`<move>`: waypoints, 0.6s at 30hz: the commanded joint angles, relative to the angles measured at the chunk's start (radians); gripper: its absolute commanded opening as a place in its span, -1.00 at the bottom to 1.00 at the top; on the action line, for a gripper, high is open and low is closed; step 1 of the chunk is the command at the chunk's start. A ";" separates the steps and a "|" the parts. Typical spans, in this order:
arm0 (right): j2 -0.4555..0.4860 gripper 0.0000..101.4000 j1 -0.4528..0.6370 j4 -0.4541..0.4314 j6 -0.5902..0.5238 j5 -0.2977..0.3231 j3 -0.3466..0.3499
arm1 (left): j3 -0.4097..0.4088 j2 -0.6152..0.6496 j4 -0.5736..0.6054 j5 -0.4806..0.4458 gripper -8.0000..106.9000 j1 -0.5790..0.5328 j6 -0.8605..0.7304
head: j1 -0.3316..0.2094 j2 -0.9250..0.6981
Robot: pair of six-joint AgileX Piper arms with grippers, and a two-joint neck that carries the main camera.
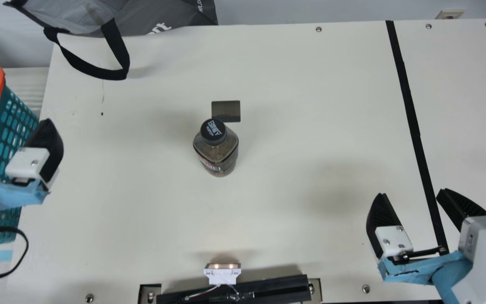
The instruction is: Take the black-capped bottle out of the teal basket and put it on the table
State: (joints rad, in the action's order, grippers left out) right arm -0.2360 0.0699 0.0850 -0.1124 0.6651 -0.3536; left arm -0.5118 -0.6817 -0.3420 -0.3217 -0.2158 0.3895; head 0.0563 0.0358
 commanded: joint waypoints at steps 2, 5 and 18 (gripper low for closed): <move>0.000 0.79 0.000 0.000 0.000 0.000 0.000 | 0.017 0.033 0.018 -0.020 1.00 0.010 -0.017 | -0.009 -0.008; 0.000 0.79 0.000 0.000 0.000 0.000 0.000 | 0.036 0.063 0.033 -0.035 1.00 0.022 -0.032 | -0.009 -0.008; 0.000 0.79 0.000 0.000 0.000 0.000 0.000 | 0.121 0.196 0.083 -0.090 1.00 0.054 -0.081 | -0.009 -0.008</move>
State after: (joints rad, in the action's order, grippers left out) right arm -0.2360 0.0699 0.0850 -0.1124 0.6651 -0.3536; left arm -0.3985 -0.4960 -0.2628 -0.4062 -0.1631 0.3110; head 0.0563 0.0358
